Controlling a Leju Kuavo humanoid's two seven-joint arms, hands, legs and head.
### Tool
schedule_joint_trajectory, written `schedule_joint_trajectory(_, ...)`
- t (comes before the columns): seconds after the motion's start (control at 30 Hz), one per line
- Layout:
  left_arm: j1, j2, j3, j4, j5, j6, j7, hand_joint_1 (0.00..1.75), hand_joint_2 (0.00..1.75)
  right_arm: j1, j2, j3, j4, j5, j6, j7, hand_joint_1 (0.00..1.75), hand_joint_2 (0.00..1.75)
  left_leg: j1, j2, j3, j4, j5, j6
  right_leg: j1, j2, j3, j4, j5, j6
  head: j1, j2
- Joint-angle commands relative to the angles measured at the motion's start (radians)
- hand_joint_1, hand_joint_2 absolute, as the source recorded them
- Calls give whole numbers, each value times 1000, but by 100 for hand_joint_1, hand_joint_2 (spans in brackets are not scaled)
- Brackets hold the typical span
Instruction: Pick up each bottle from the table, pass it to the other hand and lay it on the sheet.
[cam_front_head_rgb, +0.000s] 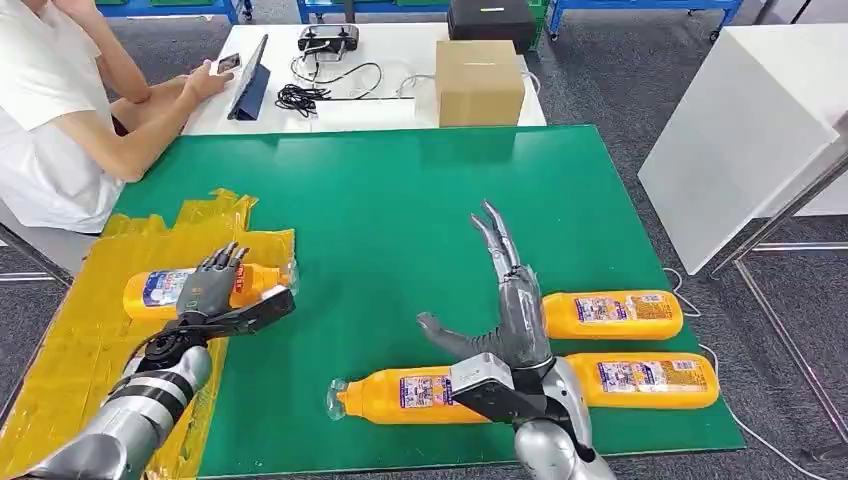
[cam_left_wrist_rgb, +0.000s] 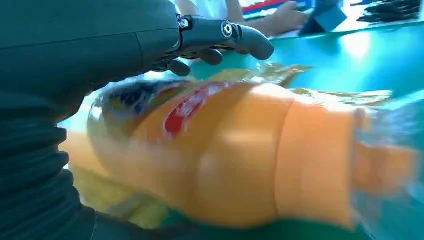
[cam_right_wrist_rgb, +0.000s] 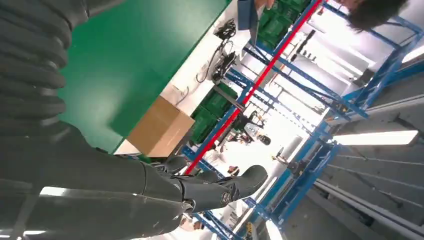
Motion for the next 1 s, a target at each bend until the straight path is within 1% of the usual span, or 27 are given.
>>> schedule_joint_trajectory(0.03, 45, -24, -21, -69, 25, -27, -1, 0, 175, -26, -3, -6, 56, 2, -5, 6, 0, 175, 1, 1, 0, -1, 0, -1, 1, 1, 1, -2, 0, 0, 0, 0)
schedule_joint_trajectory(0.13, 45, -24, -21, -69, 25, -27, -1, 0, 175, -26, -3, -6, 56, 2, -5, 6, 0, 175, 1, 2, -1, 0, 0, -1, 1, 2, -1, -1, 0, 0, 0, 0)
schedule_joint_trajectory(0.23, 76, -23, -45, -164, 85, -31, -61, 0, 175, -23, -1, -13, 56, 11, -6, 14, 0, 175, 1, 2, -1, -1, 0, -1, 0, 1, -2, -1, 0, 0, 0, 0)
schedule_joint_trajectory(0.33, 138, 0, -98, -362, 176, -110, -86, 0, 175, -12, -3, -21, 49, 22, -5, 17, 0, 175, 1, 2, -2, 0, -1, 0, 1, 1, -3, -1, 0, 0, 0, 0)
schedule_joint_trajectory(0.4, 183, 17, -113, -491, 318, -184, -151, 0, 175, -6, -8, -22, 47, 29, -6, 17, 0, 175, 1, 2, -3, 0, -1, -1, 1, 1, -3, -1, 0, 0, 0, 0)
schedule_joint_trajectory(0.43, 200, 25, -108, -534, 426, -260, -212, 0, 175, -6, -13, -21, 49, 30, -7, 17, 0, 175, 1, 2, -3, 0, -1, -1, 1, 1, -4, -1, 0, 0, 0, 0)
schedule_joint_trajectory(0.5, 251, 71, -91, -633, 620, -388, -312, 0, 175, -28, -32, -9, 74, 48, 0, 21, 0, 175, 2, 3, -4, 0, -2, -1, 1, 1, -4, -2, 0, 1, 0, 0)
schedule_joint_trajectory(0.57, 298, 110, -64, -692, 715, -431, -369, 0, 175, -52, -45, 0, 94, 68, 11, 27, 0, 175, 2, 7, -4, 0, -2, -1, 2, 6, -5, -2, 0, 1, 0, 0)
schedule_joint_trajectory(0.6, 313, 114, -46, -706, 745, -440, -383, 0, 175, -57, -49, 2, 98, 76, 15, 30, 0, 175, 1, 8, -4, 0, -2, -1, 1, 8, -6, -1, 1, 0, 0, 0)
schedule_joint_trajectory(0.67, 336, 111, -16, -724, 790, -454, -401, 0, 175, -65, -62, 14, 101, 101, 31, 45, 0, 175, 1, 8, -7, -1, -2, -1, 1, 7, -7, -1, 1, 0, 1, 0)
schedule_joint_trajectory(0.7, 347, 102, 4, -730, 829, -477, -417, 0, 175, -71, -77, 29, 103, 132, 52, 63, 0, 175, 2, 10, -5, -1, -2, -1, 2, 9, -6, -1, 1, 0, 0, 0)
schedule_joint_trajectory(0.73, 353, 97, 13, -733, 849, -490, -427, 0, 175, -76, -87, 39, 108, 150, 67, 75, 0, 175, 1, 7, -6, -1, -2, -1, 1, 7, -7, -1, 0, 0, 0, 0)
schedule_joint_trajectory(0.77, 369, 84, 37, -747, 904, -529, -450, 0, 175, -93, -113, 69, 117, 195, 112, 104, 0, 175, 1, 5, -7, -1, -1, -1, 1, 4, -8, -1, 0, 0, 0, 0)
schedule_joint_trajectory(0.8, 391, 76, 60, -766, 967, -580, -476, 0, 175, -119, -143, 110, 131, 257, 157, 129, 0, 175, 1, 7, -6, -1, -1, -1, 1, 6, -7, -2, 0, 0, 0, 0)
schedule_joint_trajectory(0.87, 423, 64, 94, -795, 1016, -624, -500, 0, 175, -166, -183, 177, 155, 325, 226, 150, 0, 175, 1, 6, -7, -1, -1, 0, 1, 6, -8, -1, 1, 0, 0, 0)
schedule_joint_trajectory(0.93, 442, 46, 120, -818, 1043, -654, -513, 0, 175, -203, -216, 235, 180, 338, 280, 151, 0, 175, 1, 9, -6, -1, -2, 0, 1, 9, -7, -2, 1, 1, 0, 0)
schedule_joint_trajectory(0.97, 442, 46, 120, -818, 1043, -654, -513, 0, 175, -203, -216, 235, 180, 338, 280, 151, 0, 175, 1, 7, -7, -1, -1, 0, 0, 7, -8, -1, 1, 1, 0, 0)
schedule_joint_trajectory(1.0, 442, 46, 120, -818, 1043, -654, -513, 0, 175, -203, -216, 235, 180, 338, 280, 151, 0, 175, 1, 10, -5, -1, -2, 0, 1, 10, -6, -3, 1, 1, 0, 0)
